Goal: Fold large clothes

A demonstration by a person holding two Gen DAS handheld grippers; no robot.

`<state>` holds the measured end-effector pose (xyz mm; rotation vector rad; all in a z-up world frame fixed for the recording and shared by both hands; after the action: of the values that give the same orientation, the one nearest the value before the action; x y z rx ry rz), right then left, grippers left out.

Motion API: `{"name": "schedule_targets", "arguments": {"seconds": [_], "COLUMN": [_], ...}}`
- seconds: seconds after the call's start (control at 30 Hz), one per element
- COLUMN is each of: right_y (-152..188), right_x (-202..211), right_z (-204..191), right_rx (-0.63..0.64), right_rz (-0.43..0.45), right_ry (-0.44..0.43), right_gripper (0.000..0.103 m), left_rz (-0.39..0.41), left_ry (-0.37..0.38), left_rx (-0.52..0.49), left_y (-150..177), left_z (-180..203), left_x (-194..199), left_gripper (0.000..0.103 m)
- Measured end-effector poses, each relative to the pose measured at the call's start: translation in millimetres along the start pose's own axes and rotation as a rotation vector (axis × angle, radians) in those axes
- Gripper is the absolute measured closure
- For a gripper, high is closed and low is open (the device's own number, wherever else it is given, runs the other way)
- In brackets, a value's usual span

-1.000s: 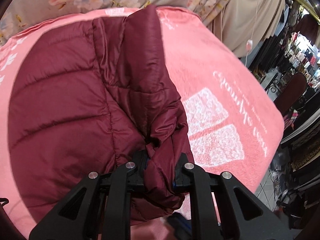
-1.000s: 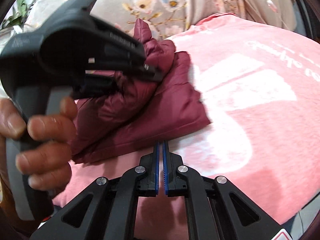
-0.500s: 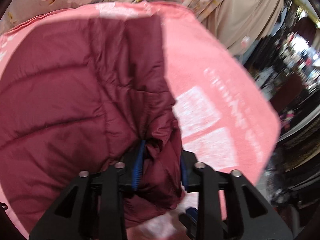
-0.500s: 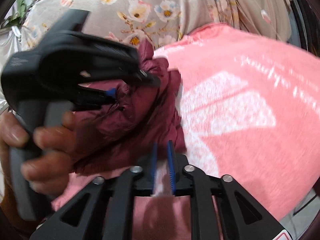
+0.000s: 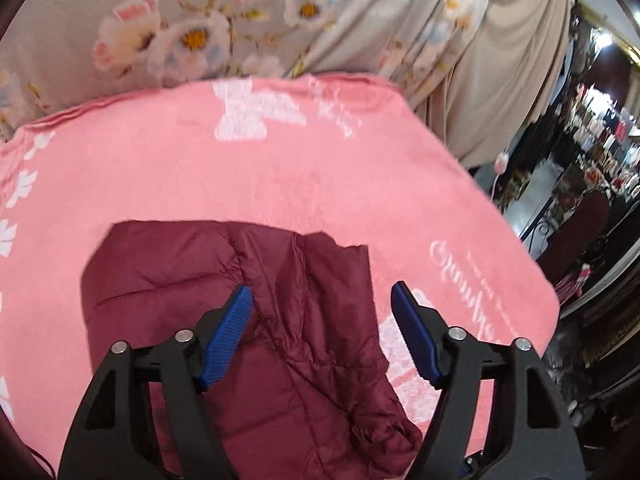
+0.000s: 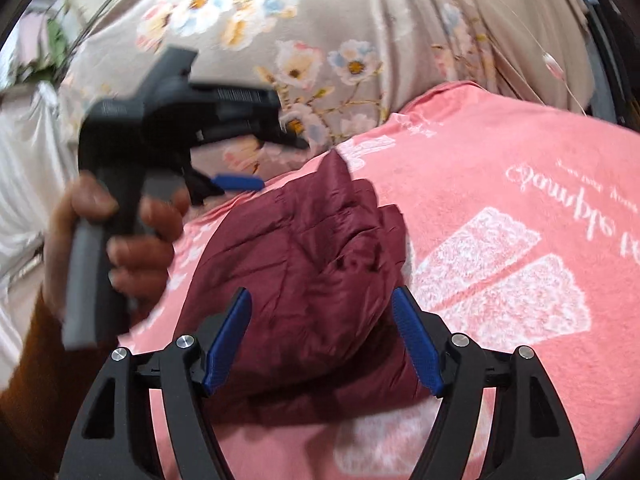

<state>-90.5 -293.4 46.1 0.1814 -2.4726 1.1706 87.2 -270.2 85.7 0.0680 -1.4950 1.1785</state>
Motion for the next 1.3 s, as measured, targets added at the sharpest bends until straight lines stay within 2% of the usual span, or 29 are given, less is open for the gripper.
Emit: {"name": "schedule_targets", "arguments": {"seconds": [0.07, 0.1, 0.13, 0.2, 0.23, 0.33, 0.4, 0.63, 0.9, 1.07, 1.3], "right_y": [-5.2, -6.6, -6.5, -3.4, -3.0, -3.3, 0.5, 18.7, 34.0, 38.8, 42.9], "right_x": [-9.0, -16.1, -23.5, -31.4, -29.4, -13.3, -8.3, -23.0, -41.1, -45.8, -46.4], "right_z": [5.9, 7.8, 9.3, 12.6, 18.7, 34.8, 46.5, 70.6, 71.7, 67.2, 62.8], "right_rx": [-0.010, 0.002, 0.015, 0.016, -0.016, -0.097, -0.166, -0.253, -0.164, -0.087, -0.013], "right_rz": [0.004, -0.008, -0.030, -0.070, -0.065, -0.018, -0.023, -0.116, -0.187, -0.184, -0.160], "right_ry": [0.012, 0.023, 0.030, 0.035, 0.020, -0.044, -0.057, 0.027, 0.131, 0.180, 0.217], "right_gripper": [0.035, 0.043, 0.061, 0.088, 0.090, 0.093, 0.095, 0.098, 0.098, 0.098, 0.098], "left_rz": [-0.031, -0.048, -0.066, -0.108, -0.118, -0.140, -0.157, -0.195, -0.176, -0.146, -0.112], "left_ry": [-0.011, -0.022, -0.027, -0.027, -0.038, -0.075, -0.091, -0.117, -0.172, -0.216, -0.235], "left_rx": [-0.025, -0.038, -0.045, -0.048, -0.049, -0.052, -0.052, -0.059, -0.088, -0.124, -0.133], "left_y": [-0.5, -1.7, -0.9, -1.1, -2.2, -3.6, -2.9, -2.7, 9.3, 14.5, 15.7], "left_z": [10.7, 13.0, 15.9, 19.2, 21.2, 18.7, 17.8, 17.9, 18.9, 23.3, 23.4], "left_x": [-22.7, -32.3, -41.8, -60.5, -68.5, -90.5, -102.4, -141.8, -167.4, -176.2, -182.2], "left_gripper": [0.039, 0.040, 0.041, 0.044, 0.044, 0.045, 0.047, 0.049, 0.050, 0.050, 0.050]}}
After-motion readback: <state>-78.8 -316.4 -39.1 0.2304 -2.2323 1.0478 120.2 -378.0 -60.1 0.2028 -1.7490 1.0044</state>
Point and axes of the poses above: each gripper's, at about its wrist camera, not at the fingertips, and x roughly against the way its jaws point, z to its right, y to its underside, the point moved 2 cm from there along -x, roughly the way its jaws point, and after that the axes turned 3 degrees about -x, right-handed, at the moved point
